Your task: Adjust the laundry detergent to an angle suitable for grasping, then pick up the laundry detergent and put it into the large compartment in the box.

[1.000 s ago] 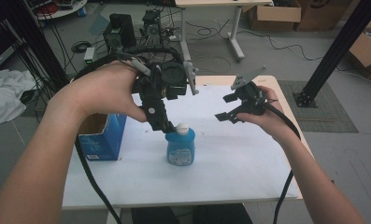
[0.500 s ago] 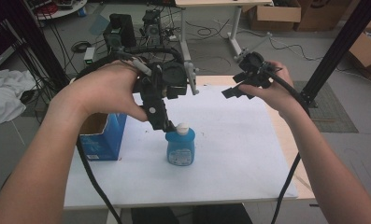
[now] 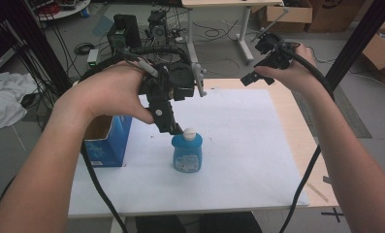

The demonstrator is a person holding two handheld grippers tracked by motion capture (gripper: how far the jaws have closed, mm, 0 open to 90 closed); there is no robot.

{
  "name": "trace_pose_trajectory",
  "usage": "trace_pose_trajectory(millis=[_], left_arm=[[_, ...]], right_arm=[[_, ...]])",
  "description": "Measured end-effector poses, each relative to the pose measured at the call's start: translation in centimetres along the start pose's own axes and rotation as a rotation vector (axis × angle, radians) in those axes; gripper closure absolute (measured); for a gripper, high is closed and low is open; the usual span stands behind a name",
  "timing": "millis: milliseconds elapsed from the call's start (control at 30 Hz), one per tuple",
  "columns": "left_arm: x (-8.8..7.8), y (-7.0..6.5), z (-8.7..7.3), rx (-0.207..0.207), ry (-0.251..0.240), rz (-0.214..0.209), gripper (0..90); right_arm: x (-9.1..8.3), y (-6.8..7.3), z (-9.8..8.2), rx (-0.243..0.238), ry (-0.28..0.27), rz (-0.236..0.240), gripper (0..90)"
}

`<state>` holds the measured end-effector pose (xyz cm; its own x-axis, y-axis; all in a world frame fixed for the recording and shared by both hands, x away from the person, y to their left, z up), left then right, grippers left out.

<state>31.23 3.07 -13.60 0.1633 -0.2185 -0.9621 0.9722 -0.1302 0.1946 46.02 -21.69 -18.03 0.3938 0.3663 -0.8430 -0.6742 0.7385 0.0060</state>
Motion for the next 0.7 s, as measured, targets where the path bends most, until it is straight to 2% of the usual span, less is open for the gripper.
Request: trace_pose_trajectory(millis=[67,300,700], left_arm=[[-0.01,-0.04,-0.05,-0.002,-0.008,0.003,15.5],[-0.09,-0.15,-0.09,-0.004,0.007,0.01,15.5],[-0.24,0.36,-0.01,-0.011,0.009,0.016,15.5]], right_arm=[[0.05,-0.09,0.05,0.006,0.01,0.004,24.6],[0.05,-0.19,-0.3,0.01,0.028,-0.001,24.4],[-0.02,-0.45,-0.67,0.01,0.021,0.009,22.0]])
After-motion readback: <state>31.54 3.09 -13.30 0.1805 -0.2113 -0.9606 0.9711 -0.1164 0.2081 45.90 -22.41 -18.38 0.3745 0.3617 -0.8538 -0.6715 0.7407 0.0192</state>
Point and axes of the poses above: each handheld gripper's, and its own axes: x roughly forward along the jaws, z roughly out of its top, y roughly to its left, the point moved 2 cm from there along x, roughly forward along the jaws, and after that the axes turned 8 degrees about x, right-handed, at the moved point
